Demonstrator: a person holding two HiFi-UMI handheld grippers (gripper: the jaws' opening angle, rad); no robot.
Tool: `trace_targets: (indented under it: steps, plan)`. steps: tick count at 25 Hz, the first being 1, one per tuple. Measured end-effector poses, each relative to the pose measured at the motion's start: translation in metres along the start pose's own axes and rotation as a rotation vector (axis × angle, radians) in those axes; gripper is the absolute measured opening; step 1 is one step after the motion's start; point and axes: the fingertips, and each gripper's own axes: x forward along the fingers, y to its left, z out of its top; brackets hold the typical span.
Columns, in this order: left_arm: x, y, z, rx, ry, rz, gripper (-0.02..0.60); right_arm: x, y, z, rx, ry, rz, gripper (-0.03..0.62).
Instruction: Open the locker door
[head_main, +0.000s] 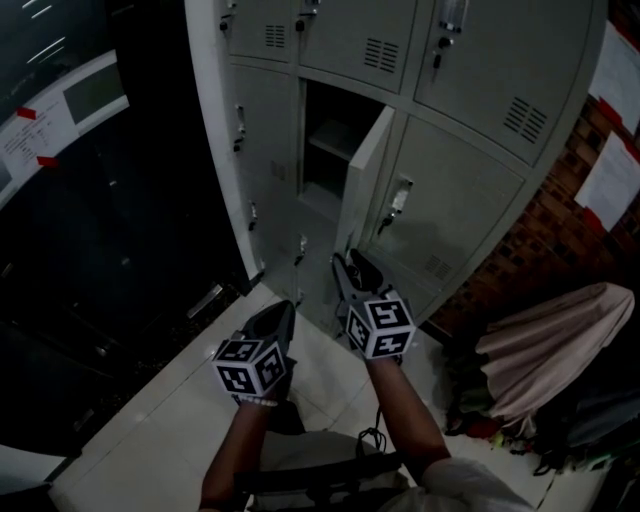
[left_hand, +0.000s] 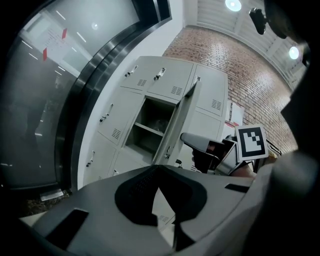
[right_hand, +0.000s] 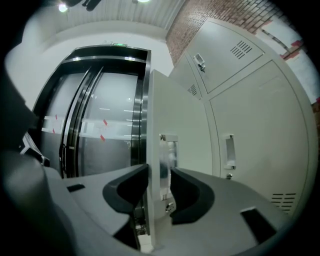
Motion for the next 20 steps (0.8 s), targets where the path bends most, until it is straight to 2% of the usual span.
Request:
trace_targets:
  steps: [7, 12, 16, 18, 20]
  plan:
    - [-0.019, 0.000, -0.002, 0.003, -0.008, 0.028, 0.000, -0.007, -0.006, 0.001, 0.021, -0.004, -0.019, 0.160]
    - [-0.037, -0.006, -0.010, 0.007, -0.003, 0.047, 0.000, -0.028, 0.011, 0.011, 0.012, -0.025, 0.028, 0.163]
    - [-0.055, -0.015, -0.019, 0.022, 0.016, 0.063, 0.000, -0.062, 0.022, 0.002, 0.061, -0.025, 0.060, 0.155]
    - [-0.065, -0.018, -0.026, 0.029, 0.030, 0.076, 0.000, -0.077, 0.027, -0.014, 0.091, 0.006, 0.073, 0.094]
    - [-0.074, -0.021, -0.035, 0.033, 0.043, 0.084, 0.000, -0.092, 0.026, -0.035, 0.115, 0.040, 0.067, 0.004]
